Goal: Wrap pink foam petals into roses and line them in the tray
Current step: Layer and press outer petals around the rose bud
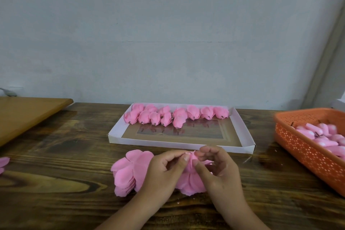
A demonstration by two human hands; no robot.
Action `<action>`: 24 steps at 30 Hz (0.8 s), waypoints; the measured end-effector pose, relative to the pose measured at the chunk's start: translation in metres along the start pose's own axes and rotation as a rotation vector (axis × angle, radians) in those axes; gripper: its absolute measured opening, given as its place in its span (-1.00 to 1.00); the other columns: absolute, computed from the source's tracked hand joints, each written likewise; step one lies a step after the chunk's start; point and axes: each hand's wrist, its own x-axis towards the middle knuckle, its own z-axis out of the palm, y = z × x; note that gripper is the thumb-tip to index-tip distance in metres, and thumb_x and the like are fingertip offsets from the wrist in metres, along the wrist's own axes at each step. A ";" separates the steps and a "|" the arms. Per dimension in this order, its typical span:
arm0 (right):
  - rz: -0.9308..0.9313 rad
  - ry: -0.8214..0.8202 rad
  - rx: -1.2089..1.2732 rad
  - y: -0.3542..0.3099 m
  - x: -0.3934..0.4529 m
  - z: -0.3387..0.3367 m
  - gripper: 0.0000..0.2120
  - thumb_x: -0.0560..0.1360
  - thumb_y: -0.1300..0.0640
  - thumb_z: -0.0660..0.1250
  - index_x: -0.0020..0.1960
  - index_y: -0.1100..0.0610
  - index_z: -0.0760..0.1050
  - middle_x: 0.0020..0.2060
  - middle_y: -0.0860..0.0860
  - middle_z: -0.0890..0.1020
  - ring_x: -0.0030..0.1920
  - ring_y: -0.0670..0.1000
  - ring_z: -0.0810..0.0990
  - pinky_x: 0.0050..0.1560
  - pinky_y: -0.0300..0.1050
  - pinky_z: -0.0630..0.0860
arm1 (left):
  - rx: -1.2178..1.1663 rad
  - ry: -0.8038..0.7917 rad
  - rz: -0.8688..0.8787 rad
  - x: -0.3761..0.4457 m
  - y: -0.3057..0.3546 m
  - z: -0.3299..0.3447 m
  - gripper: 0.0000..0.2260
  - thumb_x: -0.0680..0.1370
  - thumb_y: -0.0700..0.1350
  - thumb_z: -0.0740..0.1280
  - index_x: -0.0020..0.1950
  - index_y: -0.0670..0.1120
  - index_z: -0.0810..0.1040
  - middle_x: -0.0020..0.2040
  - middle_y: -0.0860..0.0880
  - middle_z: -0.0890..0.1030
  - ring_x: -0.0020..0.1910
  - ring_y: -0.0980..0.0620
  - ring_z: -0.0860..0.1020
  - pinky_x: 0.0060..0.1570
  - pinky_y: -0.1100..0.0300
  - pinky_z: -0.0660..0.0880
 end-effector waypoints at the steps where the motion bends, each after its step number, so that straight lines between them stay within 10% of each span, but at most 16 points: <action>1: -0.025 -0.013 -0.028 0.000 -0.001 0.000 -0.71 0.43 0.42 0.45 -0.05 0.05 0.60 -0.14 -0.03 0.69 -0.15 -0.02 0.66 -0.17 -0.18 0.60 | 0.008 -0.004 -0.002 0.000 -0.001 0.000 -0.79 0.59 -0.13 0.39 0.00 0.19 0.74 -0.03 0.14 0.74 0.03 0.17 0.68 0.01 0.36 0.54; 12: -0.103 0.014 -0.232 -0.002 -0.006 0.001 -0.79 0.43 0.11 0.51 -0.03 -0.15 0.57 -0.09 -0.13 0.68 -0.16 -0.03 0.62 -0.20 -0.29 0.50 | -0.023 -0.113 -0.020 -0.002 0.002 0.000 -0.86 0.57 0.01 0.44 0.07 0.06 0.74 -0.01 0.06 0.75 0.04 0.11 0.69 0.00 0.30 0.57; 18: -0.103 -0.034 -0.262 -0.002 -0.006 0.000 -0.61 0.43 0.35 0.47 0.04 -0.12 0.59 0.00 -0.16 0.68 -0.01 -0.05 0.64 -0.04 -0.16 0.57 | -0.056 0.006 -0.109 0.000 0.001 0.000 -0.81 0.56 -0.25 0.43 -0.04 0.03 0.75 -0.11 0.00 0.76 -0.07 0.10 0.70 -0.09 0.30 0.57; 24: 0.017 0.153 -0.276 -0.005 -0.006 0.003 -0.63 0.33 0.13 0.59 -0.01 -0.11 0.47 -0.08 -0.09 0.58 -0.08 -0.11 0.58 -0.14 -0.27 0.51 | -0.078 0.092 -0.113 0.000 0.005 0.001 -0.80 0.52 -0.29 0.46 -0.02 0.01 0.71 -0.09 0.09 0.76 -0.07 0.17 0.70 -0.13 0.35 0.57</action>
